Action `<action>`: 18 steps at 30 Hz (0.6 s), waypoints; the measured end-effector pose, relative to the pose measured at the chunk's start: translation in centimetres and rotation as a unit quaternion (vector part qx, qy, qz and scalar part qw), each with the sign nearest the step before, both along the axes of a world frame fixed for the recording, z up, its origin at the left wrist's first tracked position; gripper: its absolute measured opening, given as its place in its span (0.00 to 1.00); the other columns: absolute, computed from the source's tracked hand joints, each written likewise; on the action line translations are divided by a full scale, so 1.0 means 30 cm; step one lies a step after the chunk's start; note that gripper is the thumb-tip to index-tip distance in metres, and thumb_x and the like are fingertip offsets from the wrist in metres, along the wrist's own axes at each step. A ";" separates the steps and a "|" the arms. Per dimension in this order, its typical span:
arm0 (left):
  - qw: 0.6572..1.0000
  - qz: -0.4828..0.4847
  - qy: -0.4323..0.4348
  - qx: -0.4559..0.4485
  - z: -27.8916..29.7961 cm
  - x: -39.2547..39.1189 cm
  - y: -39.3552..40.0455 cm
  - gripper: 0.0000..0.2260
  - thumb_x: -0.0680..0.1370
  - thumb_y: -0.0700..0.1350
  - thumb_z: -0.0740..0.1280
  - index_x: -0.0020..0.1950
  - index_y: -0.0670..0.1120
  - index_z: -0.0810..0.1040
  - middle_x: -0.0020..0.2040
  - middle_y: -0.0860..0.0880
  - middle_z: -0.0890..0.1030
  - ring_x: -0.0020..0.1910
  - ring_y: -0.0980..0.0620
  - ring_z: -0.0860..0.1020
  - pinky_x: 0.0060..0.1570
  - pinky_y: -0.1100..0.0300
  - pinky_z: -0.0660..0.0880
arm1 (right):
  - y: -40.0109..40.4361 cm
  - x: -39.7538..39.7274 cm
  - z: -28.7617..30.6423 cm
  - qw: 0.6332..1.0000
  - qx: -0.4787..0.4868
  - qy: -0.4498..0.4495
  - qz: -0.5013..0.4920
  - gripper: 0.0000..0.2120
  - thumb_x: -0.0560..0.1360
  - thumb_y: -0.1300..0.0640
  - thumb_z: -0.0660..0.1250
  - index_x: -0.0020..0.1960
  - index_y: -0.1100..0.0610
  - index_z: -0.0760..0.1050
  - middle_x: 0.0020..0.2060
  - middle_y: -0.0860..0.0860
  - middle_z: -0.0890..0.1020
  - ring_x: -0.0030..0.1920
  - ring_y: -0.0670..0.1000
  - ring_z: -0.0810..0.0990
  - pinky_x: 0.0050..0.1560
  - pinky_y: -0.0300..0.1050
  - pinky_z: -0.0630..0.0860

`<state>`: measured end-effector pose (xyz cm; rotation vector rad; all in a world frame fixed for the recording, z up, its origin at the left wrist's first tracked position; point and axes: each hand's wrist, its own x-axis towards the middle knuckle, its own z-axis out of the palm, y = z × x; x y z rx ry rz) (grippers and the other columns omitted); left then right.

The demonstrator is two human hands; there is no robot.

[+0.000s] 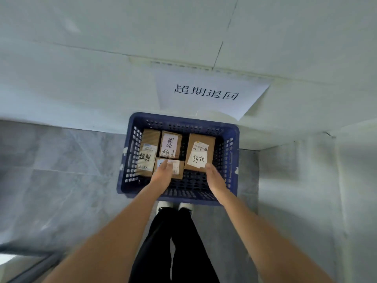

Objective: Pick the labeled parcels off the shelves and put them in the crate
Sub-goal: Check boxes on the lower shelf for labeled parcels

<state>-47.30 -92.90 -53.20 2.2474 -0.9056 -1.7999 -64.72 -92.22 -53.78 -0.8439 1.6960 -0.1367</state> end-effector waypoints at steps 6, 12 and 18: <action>0.995 -0.071 -0.025 -0.069 0.286 0.168 0.130 0.26 0.82 0.58 0.53 0.78 0.48 0.59 0.78 0.48 0.61 0.76 0.46 0.60 0.73 0.50 0.57 | 0.018 0.181 0.272 0.959 -0.073 0.043 0.269 0.24 0.86 0.49 0.45 0.73 0.59 0.68 0.72 0.58 0.70 0.71 0.57 0.68 0.70 0.48 0.63; 0.991 0.039 -0.082 -0.096 0.452 0.345 0.331 0.22 0.81 0.56 0.57 0.72 0.45 0.69 0.71 0.44 0.71 0.68 0.43 0.71 0.63 0.55 0.68 | 0.051 0.423 0.431 0.891 -0.098 0.038 0.441 0.24 0.84 0.45 0.49 0.72 0.57 0.70 0.70 0.56 0.73 0.68 0.56 0.72 0.66 0.48 0.68; 0.937 0.264 -0.188 -0.131 0.635 0.456 0.764 0.23 0.82 0.54 0.58 0.76 0.47 0.65 0.74 0.46 0.68 0.72 0.46 0.67 0.68 0.56 0.64 | 0.307 0.708 0.546 0.806 -0.101 -0.012 0.583 0.25 0.84 0.45 0.50 0.75 0.58 0.66 0.74 0.57 0.68 0.74 0.58 0.66 0.71 0.48 0.62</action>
